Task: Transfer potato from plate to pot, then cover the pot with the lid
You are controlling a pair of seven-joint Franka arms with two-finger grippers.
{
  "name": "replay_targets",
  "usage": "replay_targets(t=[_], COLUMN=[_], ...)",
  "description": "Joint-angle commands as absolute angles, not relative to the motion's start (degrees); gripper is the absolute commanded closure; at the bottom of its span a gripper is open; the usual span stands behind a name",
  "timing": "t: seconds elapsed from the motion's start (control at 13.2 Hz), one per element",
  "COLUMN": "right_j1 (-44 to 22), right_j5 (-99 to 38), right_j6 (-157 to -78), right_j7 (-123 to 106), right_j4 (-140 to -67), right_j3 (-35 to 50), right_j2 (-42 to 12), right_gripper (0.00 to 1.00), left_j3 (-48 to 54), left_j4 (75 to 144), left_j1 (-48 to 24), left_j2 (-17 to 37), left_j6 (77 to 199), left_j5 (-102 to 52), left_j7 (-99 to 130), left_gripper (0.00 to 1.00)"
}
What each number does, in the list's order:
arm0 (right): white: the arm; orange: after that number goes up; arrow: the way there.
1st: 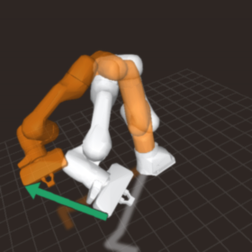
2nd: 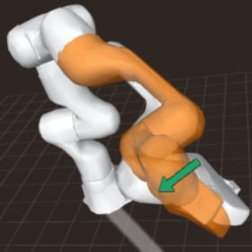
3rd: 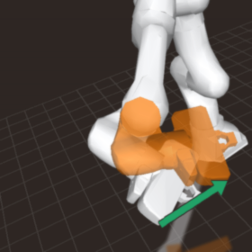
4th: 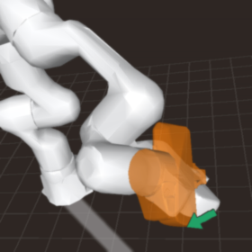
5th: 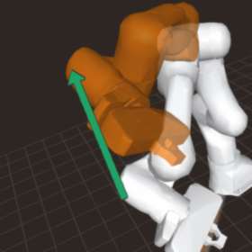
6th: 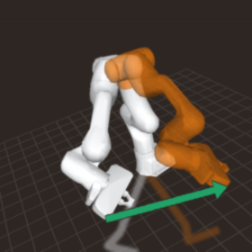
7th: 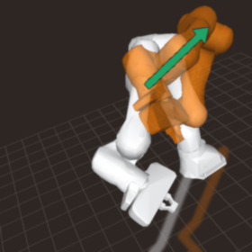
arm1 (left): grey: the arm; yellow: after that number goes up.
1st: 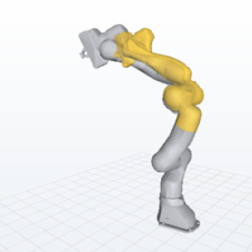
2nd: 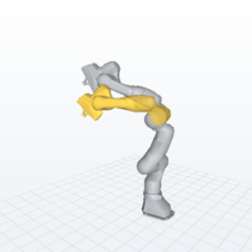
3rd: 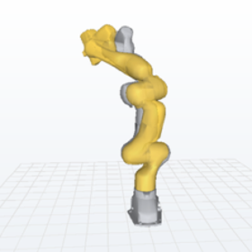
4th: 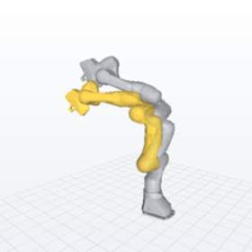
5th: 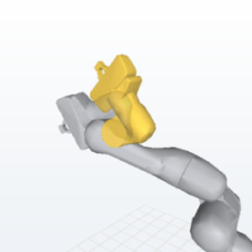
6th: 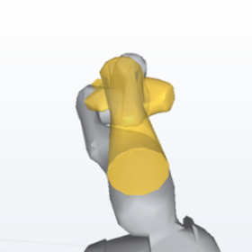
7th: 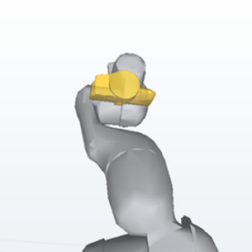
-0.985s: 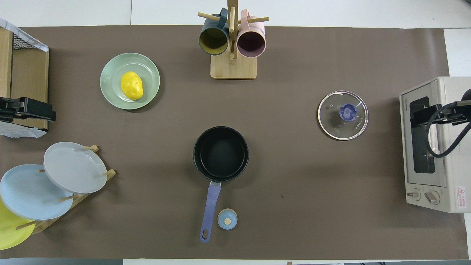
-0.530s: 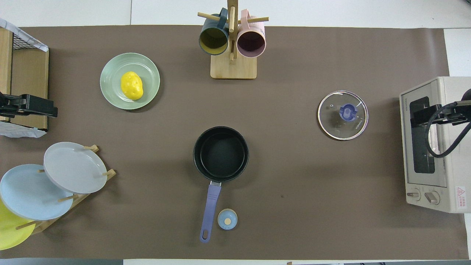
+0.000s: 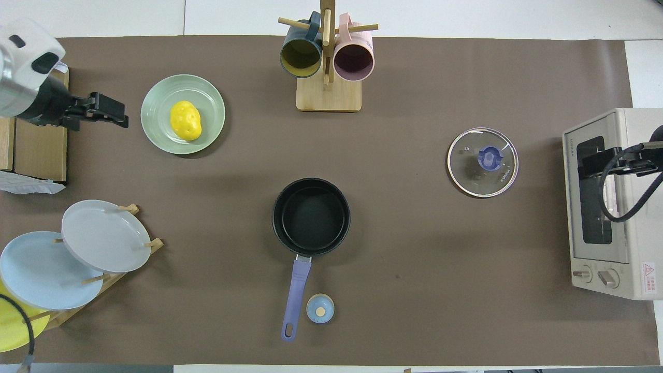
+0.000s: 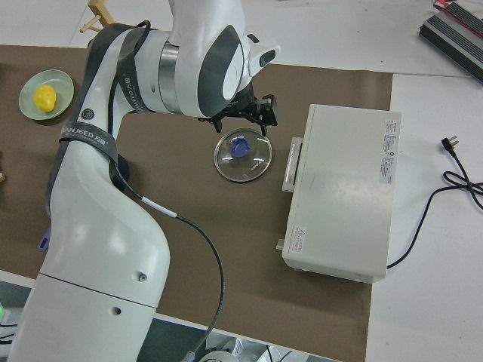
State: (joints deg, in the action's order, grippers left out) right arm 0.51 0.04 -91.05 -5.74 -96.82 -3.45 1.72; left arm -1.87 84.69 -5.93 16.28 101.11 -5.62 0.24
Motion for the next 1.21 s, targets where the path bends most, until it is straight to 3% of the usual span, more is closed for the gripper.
replay_targets(t=[0.0, 0.38, 0.53, 0.76, 1.14], right_j1=[1.32, 0.62, 0.44, -1.48, -5.97], right_j5=[-0.18, -0.18, -0.61, -1.49, -1.49], right_j6=[-91.32, -90.97, -92.28, -106.04, -120.99], right_j7=[-4.75, -4.83, -6.06, -10.02, -10.28], right_j4=[-97.47, -97.56, -98.26, -106.58, -110.12], right_j3=[-2.73, -2.72, -2.55, -2.55, -2.55], right_j2=[2.20, 2.37, 2.37, 2.73, -6.92], right_gripper=[0.00, 0.00, 0.00, 0.00, 0.00], left_j3=[-2.46, -2.90, -3.08, -3.08, -3.08], left_j4=[78.05, 78.22, 79.53, 82.34, 86.31], left_j1=[-7.56, -10.98, -11.25, -11.69, -12.22], left_j2=[26.61, 35.32, 35.25, 34.46, 33.14], left_j6=[106.67, 115.22, 115.40, 115.75, 119.80], left_j5=[-6.42, -3.35, -2.64, -1.85, -1.76], left_j7=[1.67, 4.22, 4.66, 6.15, 8.35], left_gripper=[0.00, 0.00, 0.00, 0.00, 0.00])
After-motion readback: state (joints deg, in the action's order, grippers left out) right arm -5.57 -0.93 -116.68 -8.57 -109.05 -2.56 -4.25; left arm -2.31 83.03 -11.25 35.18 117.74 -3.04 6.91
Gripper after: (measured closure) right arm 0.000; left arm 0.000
